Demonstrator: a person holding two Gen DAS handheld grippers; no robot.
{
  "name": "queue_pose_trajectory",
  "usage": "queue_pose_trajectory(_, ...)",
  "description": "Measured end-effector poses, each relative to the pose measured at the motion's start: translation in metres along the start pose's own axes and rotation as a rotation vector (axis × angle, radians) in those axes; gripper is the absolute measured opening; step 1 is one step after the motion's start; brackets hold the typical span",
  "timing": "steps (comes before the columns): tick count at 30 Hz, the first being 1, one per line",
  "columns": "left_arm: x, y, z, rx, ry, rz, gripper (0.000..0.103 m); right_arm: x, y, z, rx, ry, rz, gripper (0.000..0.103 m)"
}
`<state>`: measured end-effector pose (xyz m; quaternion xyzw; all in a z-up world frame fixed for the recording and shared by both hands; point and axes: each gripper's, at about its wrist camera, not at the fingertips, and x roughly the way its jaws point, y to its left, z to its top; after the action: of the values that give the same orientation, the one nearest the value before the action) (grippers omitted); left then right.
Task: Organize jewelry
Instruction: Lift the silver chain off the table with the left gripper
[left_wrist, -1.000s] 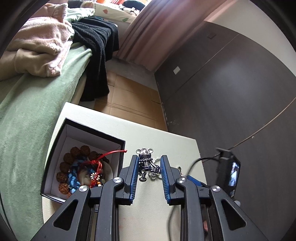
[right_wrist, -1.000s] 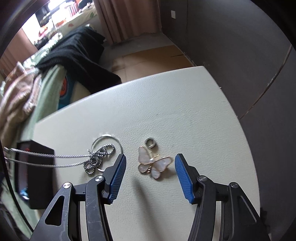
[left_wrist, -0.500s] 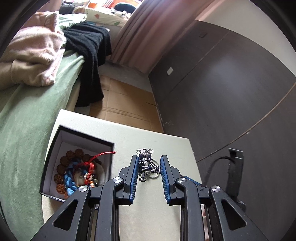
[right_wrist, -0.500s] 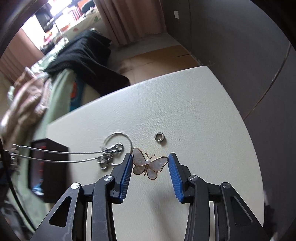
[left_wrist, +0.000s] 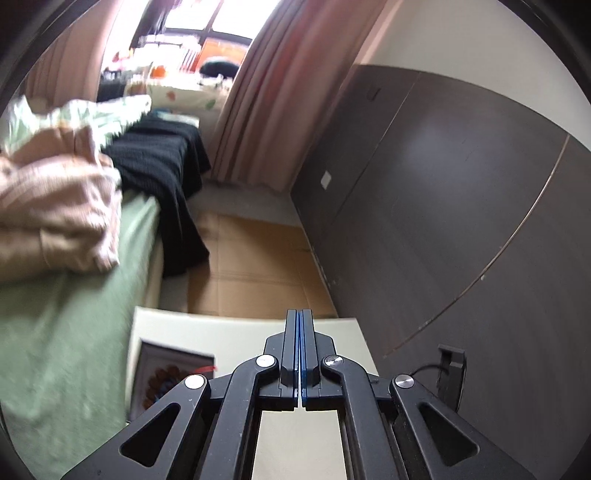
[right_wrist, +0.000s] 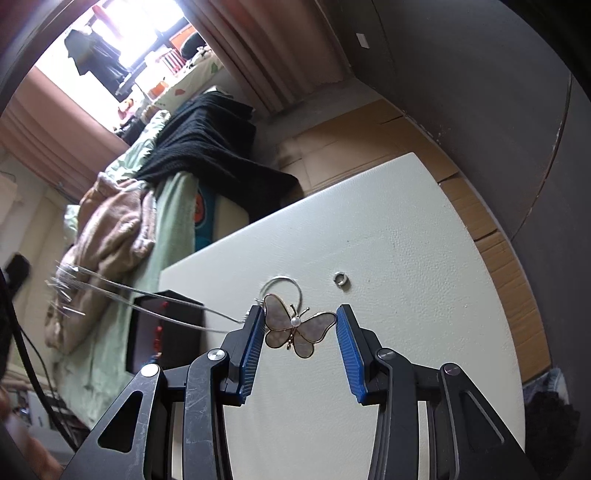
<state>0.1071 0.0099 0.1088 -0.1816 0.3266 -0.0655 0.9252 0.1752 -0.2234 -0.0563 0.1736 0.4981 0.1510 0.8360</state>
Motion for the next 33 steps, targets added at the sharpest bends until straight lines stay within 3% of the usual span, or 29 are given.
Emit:
queue_pose_trajectory(5,-0.018,-0.013,0.012,0.046,-0.033,0.045,0.0,-0.005,0.006,0.0,-0.012,-0.007,0.036,0.041)
queue_pose_trajectory(10,0.012,-0.013,-0.006,0.047,0.101,0.076,0.004,-0.008,0.003,0.001,0.002,0.001,0.058,0.041)
queue_pose_trajectory(13,0.038,-0.011,-0.027,0.033,0.19,0.079,0.024,-0.011,-0.004,0.001,0.029,0.001,0.057,0.041)
queue_pose_trajectory(14,0.044,-0.01,-0.034,0.031,0.208,0.086,0.04,-0.012,-0.007,0.001,0.038,0.003,0.056,0.041)
queue_pose_trajectory(15,0.05,-0.01,-0.039,0.028,0.219,0.086,0.048,-0.013,-0.009,0.001,0.043,0.005,0.056,0.041)
queue_pose_trajectory(23,0.081,0.004,-0.071,0.01,0.278,0.107,0.049,-0.021,-0.028,0.006,0.072,0.003,0.05,0.041)
queue_pose_trajectory(33,0.143,0.004,-0.118,0.027,0.41,0.123,0.049,-0.039,-0.06,0.011,0.134,-0.025,0.039,0.041)
